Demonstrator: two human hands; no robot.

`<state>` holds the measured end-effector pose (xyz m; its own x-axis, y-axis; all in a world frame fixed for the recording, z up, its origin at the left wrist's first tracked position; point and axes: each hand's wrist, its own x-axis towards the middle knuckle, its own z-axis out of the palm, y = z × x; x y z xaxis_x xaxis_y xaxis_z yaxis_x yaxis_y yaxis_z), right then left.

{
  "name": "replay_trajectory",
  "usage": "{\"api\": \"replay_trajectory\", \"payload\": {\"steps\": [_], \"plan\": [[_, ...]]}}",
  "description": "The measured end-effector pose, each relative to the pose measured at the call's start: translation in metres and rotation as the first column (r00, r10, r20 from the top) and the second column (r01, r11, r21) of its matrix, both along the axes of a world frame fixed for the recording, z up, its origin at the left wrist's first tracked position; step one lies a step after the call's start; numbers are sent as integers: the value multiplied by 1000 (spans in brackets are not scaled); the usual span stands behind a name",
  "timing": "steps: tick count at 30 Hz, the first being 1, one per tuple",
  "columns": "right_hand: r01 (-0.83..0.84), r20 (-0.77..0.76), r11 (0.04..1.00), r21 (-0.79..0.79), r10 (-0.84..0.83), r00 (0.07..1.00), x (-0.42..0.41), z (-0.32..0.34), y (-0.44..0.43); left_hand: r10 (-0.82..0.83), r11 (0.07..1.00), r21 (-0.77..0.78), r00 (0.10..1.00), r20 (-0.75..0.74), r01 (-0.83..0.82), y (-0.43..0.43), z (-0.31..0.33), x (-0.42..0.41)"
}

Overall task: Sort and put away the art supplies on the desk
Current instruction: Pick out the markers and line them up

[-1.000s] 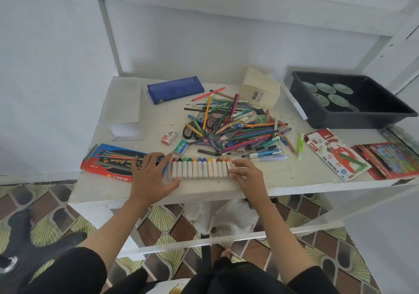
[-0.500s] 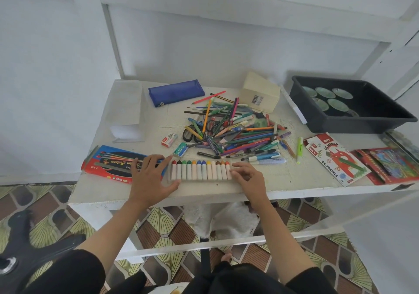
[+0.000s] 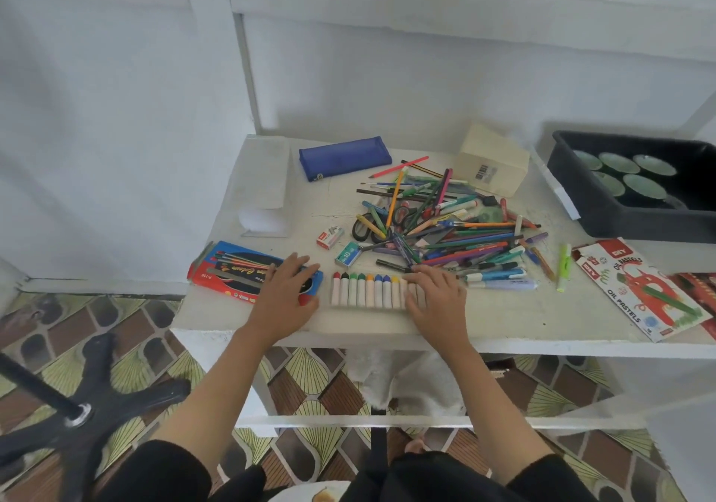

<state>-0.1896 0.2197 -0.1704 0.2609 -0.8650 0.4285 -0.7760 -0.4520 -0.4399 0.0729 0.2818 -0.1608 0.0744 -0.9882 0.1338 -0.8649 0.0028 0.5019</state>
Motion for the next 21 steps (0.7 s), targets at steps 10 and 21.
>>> {"api": "replay_trajectory", "payload": {"steps": [10, 21], "plan": [[81, -264, 996, -39, -88, 961, 43, -8, 0, 227, 960, -87, 921, -316, -266, 39, 10, 37], [52, -242, 991, -121, -80, 967, 38, -10, 2, 783, 561, 346, 618, 74, -752, 15, 25, 36]]}}
